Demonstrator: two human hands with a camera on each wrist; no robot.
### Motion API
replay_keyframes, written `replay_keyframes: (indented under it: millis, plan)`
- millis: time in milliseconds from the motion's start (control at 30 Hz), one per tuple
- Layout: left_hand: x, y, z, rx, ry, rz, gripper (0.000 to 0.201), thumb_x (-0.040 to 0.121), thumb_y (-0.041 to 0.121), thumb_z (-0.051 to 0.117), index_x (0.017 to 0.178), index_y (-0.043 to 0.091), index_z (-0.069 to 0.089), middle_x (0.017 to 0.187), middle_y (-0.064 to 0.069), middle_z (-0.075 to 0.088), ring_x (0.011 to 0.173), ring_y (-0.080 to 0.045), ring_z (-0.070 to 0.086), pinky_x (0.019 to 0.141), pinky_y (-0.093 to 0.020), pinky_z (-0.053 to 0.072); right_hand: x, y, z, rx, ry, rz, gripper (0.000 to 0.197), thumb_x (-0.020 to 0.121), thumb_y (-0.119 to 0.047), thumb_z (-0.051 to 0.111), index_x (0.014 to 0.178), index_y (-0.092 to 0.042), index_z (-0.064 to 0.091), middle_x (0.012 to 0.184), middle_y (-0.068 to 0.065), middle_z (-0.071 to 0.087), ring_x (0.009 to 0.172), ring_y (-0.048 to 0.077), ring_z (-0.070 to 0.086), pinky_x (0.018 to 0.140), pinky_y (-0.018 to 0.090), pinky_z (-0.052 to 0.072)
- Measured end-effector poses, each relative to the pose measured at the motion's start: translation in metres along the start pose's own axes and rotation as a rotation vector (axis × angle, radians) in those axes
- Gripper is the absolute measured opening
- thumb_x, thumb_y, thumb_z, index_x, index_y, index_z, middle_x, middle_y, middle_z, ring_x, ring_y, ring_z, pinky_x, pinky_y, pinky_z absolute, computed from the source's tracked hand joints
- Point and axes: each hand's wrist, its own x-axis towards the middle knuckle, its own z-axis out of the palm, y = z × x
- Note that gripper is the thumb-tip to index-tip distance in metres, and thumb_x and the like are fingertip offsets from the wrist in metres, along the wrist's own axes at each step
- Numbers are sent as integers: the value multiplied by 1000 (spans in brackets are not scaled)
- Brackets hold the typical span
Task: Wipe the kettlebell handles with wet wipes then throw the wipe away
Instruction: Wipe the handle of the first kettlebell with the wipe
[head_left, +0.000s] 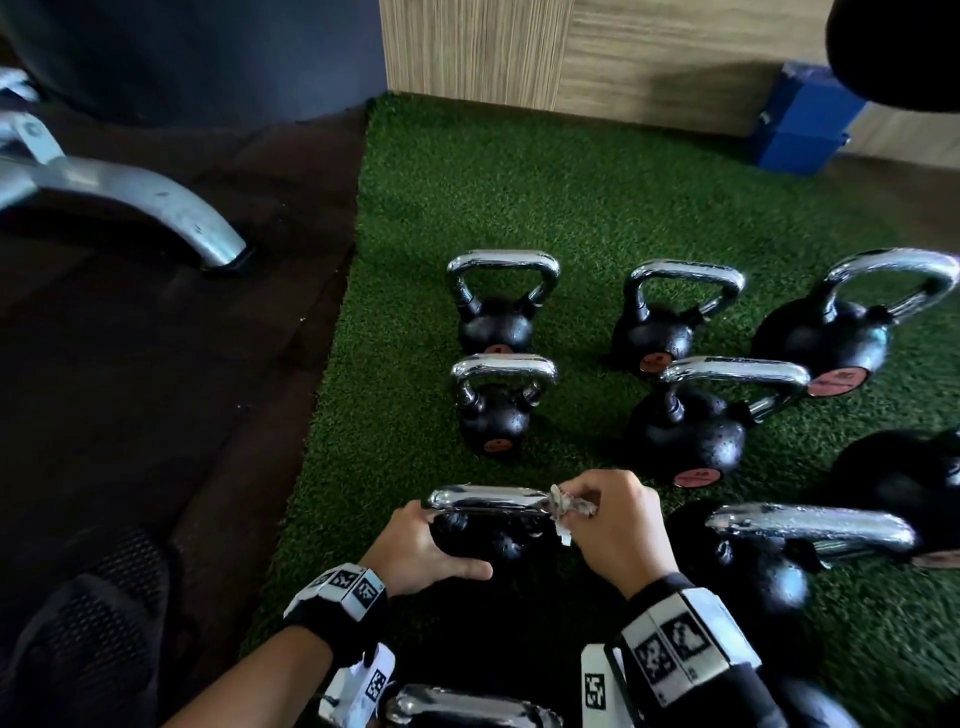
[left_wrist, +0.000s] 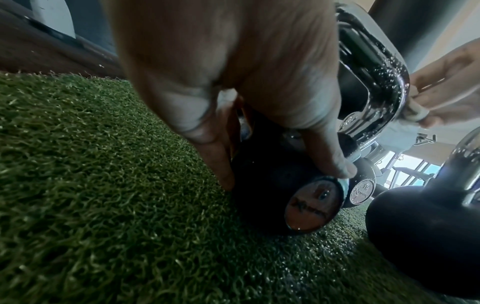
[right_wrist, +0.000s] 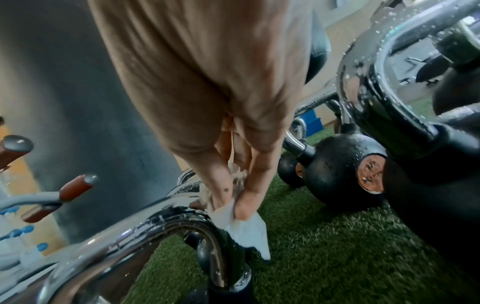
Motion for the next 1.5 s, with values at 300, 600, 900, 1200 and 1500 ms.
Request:
replay_keyframes:
  millis: [300, 600, 900, 1200, 1500]
  plan:
    - [1, 3, -4, 82, 11, 29, 72, 54, 70, 90, 118, 69, 56, 122, 40, 63, 118, 18, 55, 105, -16, 43, 15, 25, 25, 119, -104, 169, 14, 72, -9, 84, 84, -15, 79, 80, 3, 75, 78, 20, 73, 73, 39, 63]
    - [-3, 12, -42, 472, -175, -181, 51, 86, 25, 75, 133, 37, 60, 104, 14, 67, 90, 3, 68, 69, -3, 44, 19, 34, 18, 109, -164, 133, 16, 79, -6, 79, 69, -18, 78, 68, 0, 73, 62, 11, 69, 61, 18, 58]
    - [-21, 101, -84, -456, 156, -4, 34, 87, 40, 69, 118, 25, 73, 113, 2, 78, 110, -16, 73, 87, -27, 61, 9, -23, -26, 352, -82, -252, 31, 64, -10, 91, 82, -29, 74, 77, -11, 76, 73, 3, 71, 67, 11, 51]
    - [-23, 130, -65, -802, -25, -8, 36, 86, 18, 69, 118, 2, 73, 112, -17, 76, 98, -18, 75, 78, -23, 61, 6, -59, -15, 352, -5, -454, 37, 54, -23, 94, 71, -22, 61, 68, -7, 68, 54, 0, 55, 54, 12, 43]
    - [-21, 112, -65, -52, 184, 267, 29, 88, 47, 74, 115, 38, 75, 113, 24, 73, 113, 4, 67, 102, -19, 50, 26, 21, -13, -66, -144, -107, 35, 68, -11, 79, 91, -35, 67, 74, -10, 67, 75, 4, 64, 75, 26, 52]
